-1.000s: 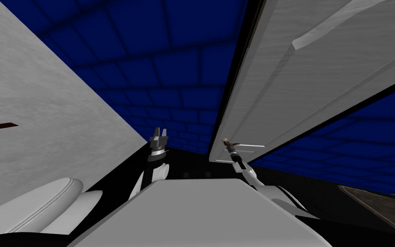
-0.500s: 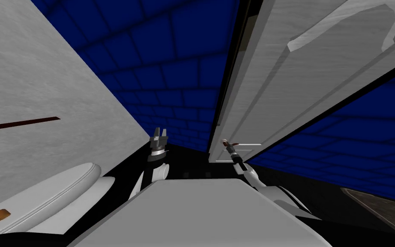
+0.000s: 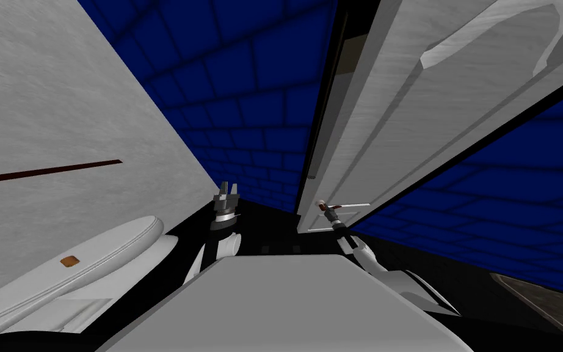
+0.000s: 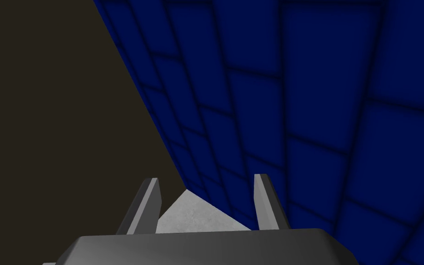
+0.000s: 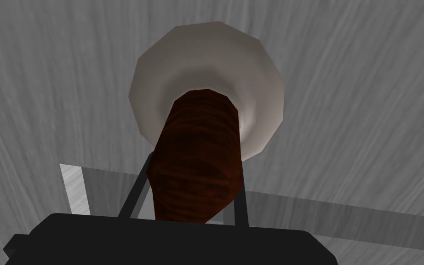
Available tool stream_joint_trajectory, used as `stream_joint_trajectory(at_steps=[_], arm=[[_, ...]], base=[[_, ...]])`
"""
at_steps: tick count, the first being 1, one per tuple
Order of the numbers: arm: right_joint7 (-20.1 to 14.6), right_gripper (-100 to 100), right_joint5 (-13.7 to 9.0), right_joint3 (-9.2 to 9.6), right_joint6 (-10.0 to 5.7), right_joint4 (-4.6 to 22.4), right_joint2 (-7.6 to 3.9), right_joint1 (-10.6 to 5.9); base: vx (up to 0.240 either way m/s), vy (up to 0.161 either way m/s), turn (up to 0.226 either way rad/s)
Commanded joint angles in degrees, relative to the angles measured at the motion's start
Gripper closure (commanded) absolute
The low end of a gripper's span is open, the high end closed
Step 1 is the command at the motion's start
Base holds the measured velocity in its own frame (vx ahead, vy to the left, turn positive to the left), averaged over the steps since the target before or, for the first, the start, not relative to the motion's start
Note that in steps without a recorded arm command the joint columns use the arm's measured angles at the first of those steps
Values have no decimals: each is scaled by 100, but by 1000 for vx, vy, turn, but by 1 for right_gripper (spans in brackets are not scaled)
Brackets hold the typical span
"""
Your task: Pull the door open
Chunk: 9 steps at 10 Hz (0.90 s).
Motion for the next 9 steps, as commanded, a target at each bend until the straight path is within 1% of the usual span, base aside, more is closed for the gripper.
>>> stream_joint_trajectory(at_steps=[1,4,5,6,9], arm=[[-127,100,49,77,-170,-53,-121,116],[-308,100,123,201,-420,-77,-271,261],[-275,100,116,196,-329,-127,-213,260],[-334,100,142,226,-508,-38,-261,312],[-439,100,182,260,-877,155,-389,393]], base=[[-181,-98,106],[-177,-81,80],[-73,-30,17],[-130,-51,138],[-191,-101,182]])
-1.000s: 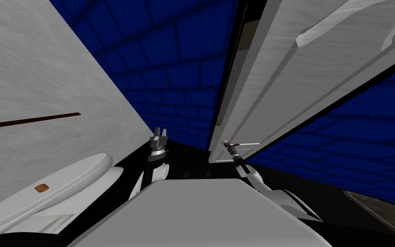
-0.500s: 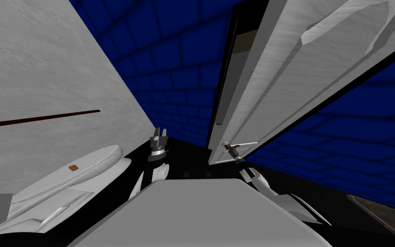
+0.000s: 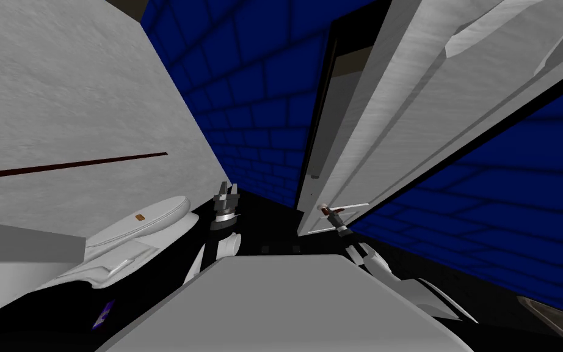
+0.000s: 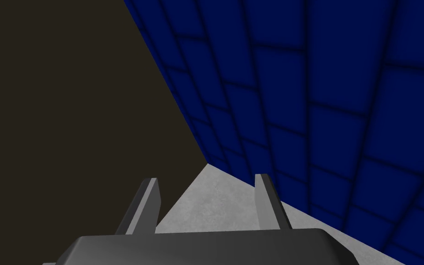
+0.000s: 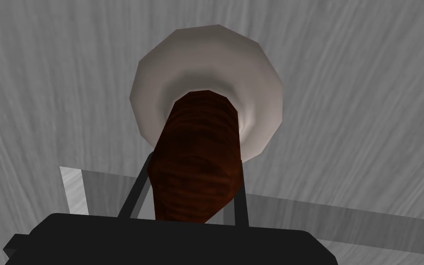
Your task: Pull the door open
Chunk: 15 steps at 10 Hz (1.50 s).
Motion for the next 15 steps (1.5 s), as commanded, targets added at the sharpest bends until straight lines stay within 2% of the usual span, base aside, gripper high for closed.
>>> stream_joint_trajectory(at_steps=[1,4,5,7,15], arm=[[-79,100,26,21,-226,104,-100,82],[-151,100,54,44,-480,236,-188,138],[-193,100,70,58,-627,313,-239,170],[-192,100,71,64,-607,267,-218,201],[-251,100,69,66,-1022,520,-331,316]], base=[[-234,-83,161],[-179,-84,123],[-169,-71,130],[-89,-39,35],[-206,-109,198]])
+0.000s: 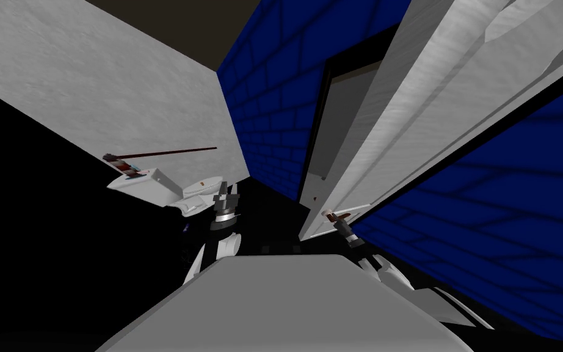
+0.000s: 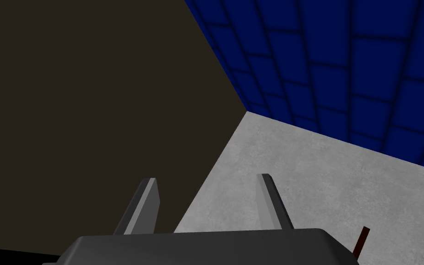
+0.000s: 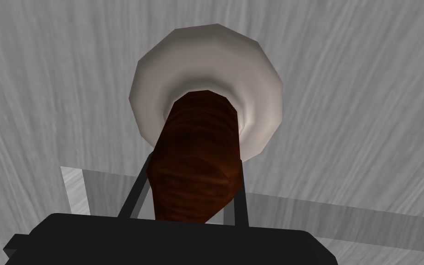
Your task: Pull the door open
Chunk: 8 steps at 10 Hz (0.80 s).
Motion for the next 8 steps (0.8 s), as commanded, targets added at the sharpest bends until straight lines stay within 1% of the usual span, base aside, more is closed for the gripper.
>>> stream_joint_trajectory(at_steps=[1,3,4,5,6,7,8], arm=[[-3,100,-11,-19,-96,41,-46,29],[-13,100,-12,-20,-188,100,-71,47],[-22,100,0,1,-157,80,-39,39],[-34,100,57,66,-312,67,-70,108],[-39,100,91,103,-409,60,-93,147],[-42,100,110,123,-462,55,-106,168],[-47,100,148,165,-572,47,-131,213]], base=[[-209,-95,219],[-200,-99,145],[-86,-33,41],[-114,-72,104],[-161,-115,114],[-138,-111,68],[-121,-107,66]])
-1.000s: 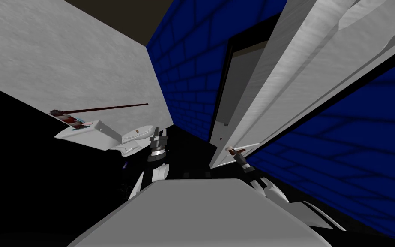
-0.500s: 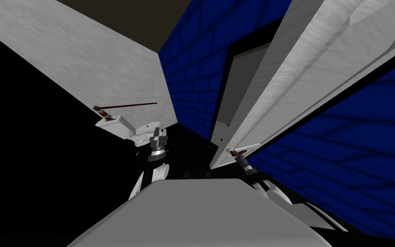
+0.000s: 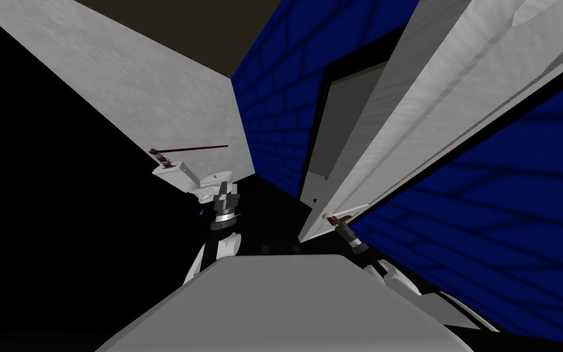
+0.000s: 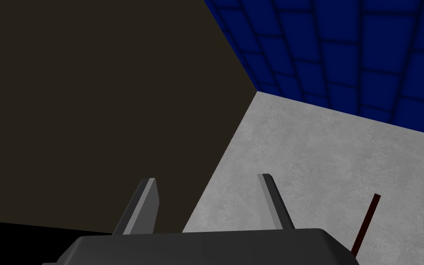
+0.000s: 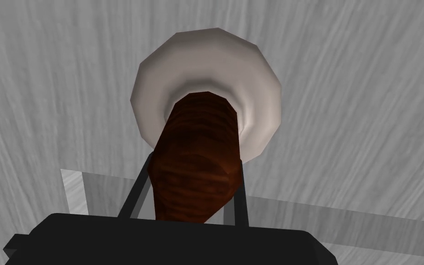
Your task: Pull the door open
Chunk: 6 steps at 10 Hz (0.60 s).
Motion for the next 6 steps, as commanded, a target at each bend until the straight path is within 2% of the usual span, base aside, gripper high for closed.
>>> stream_joint_trajectory(at_steps=[1,2,3,6], arm=[[0,100,39,39,-102,-67,-42,84],[0,100,39,39,-102,-67,-42,84],[-5,100,76,79,-208,-75,-67,127],[-13,100,135,144,-377,-88,-107,195]], base=[[-113,-125,43],[-93,-79,17],[-128,-65,41],[-150,-101,57]])
